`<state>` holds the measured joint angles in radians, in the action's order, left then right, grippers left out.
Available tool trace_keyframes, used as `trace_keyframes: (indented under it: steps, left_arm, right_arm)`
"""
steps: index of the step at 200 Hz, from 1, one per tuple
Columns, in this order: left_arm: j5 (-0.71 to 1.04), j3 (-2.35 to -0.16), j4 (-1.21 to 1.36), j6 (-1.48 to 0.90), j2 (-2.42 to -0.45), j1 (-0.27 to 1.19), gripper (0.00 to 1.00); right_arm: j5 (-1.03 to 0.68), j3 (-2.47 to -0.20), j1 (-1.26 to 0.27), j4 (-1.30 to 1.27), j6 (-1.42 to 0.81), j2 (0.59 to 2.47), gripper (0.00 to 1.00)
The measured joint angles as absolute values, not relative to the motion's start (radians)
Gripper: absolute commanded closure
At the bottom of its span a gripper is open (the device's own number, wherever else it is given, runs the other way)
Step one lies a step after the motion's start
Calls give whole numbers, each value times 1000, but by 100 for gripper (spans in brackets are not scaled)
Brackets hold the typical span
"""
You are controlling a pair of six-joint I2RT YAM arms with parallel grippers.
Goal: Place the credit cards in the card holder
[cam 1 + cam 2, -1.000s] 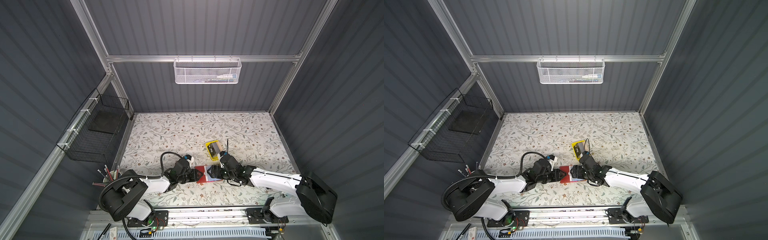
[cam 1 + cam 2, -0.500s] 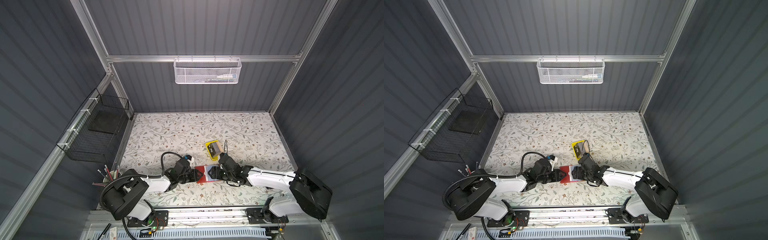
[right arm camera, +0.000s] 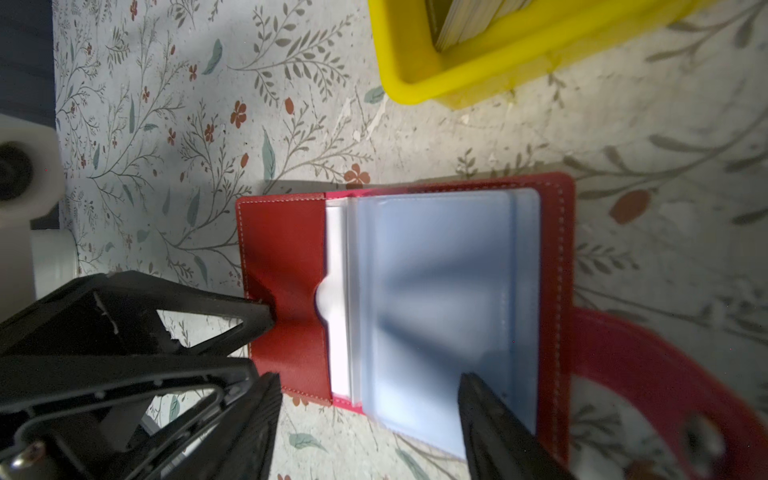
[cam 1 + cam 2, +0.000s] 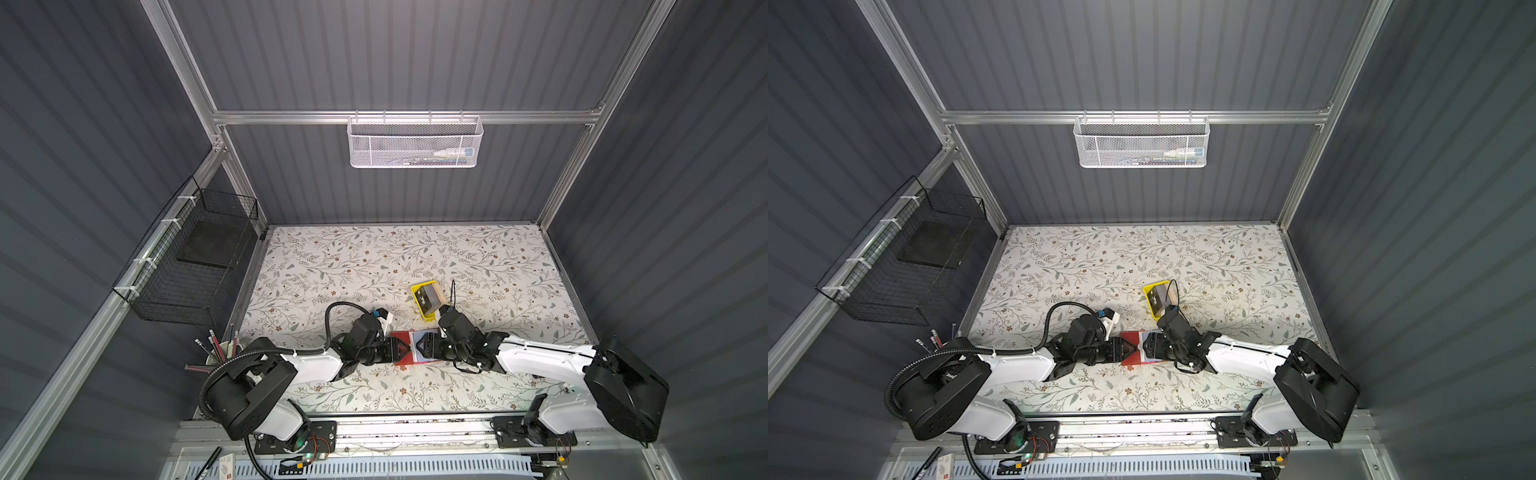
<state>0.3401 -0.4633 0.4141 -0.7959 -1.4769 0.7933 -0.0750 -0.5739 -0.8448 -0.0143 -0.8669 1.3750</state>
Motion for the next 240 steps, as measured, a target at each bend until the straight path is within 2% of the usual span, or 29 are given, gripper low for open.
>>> trace_keyframes:
  steps: [108,240]
  left_arm:
    - [364,-549,399,-789,-1610,826,61]
    - [341,-536,390,-789,-1574,833,61]
  right_arm:
    - [-72,-561,-845,-14,-863,1338,25]
    - [-91,-523,-845,-38,-862,1324,21]
